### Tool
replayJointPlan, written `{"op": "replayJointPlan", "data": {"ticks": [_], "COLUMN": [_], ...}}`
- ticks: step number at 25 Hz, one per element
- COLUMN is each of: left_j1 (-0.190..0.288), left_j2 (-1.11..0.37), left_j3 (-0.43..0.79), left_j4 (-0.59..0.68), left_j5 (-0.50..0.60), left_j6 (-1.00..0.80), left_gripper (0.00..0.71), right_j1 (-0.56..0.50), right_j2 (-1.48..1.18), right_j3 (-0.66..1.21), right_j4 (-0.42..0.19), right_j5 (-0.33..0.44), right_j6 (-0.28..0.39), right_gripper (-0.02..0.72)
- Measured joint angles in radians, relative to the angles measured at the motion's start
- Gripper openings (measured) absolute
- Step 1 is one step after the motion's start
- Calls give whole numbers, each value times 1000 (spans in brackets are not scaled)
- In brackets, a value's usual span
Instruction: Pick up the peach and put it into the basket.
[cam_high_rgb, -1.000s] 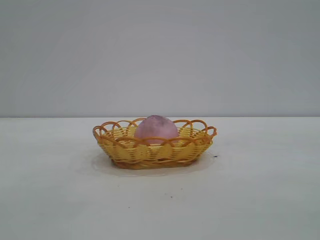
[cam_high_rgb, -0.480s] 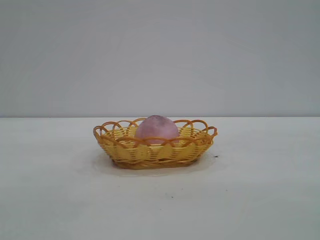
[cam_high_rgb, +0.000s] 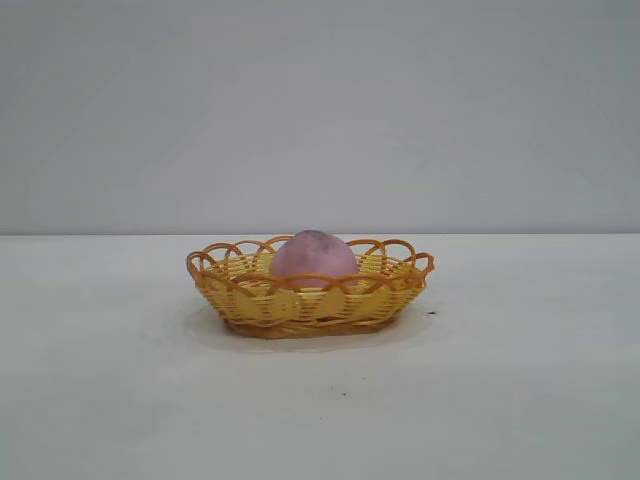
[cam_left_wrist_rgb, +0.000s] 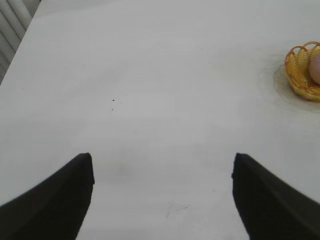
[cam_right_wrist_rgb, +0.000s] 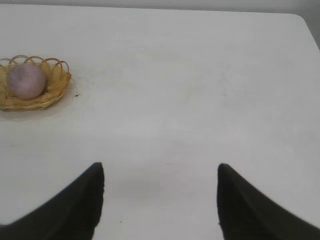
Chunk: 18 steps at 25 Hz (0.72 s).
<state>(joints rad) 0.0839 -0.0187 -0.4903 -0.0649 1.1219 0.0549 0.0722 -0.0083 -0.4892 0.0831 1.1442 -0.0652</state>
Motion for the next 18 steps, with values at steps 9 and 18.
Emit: {"op": "replayJointPlan", "data": {"ticks": [9, 18], "left_j1": [0, -7], "left_j2": [0, 0], "left_j3": [1, 6], "left_j4": [0, 0], "left_j5": [0, 0], "left_j6": [0, 0], "left_gripper": [549, 549], "right_j1": [0, 0], "right_j2": [-6, -7], "right_j3": [0, 0], "right_j4": [0, 2], "right_j5": [0, -2], "right_j6": [-2, -2], "right_gripper": [420, 420]}}
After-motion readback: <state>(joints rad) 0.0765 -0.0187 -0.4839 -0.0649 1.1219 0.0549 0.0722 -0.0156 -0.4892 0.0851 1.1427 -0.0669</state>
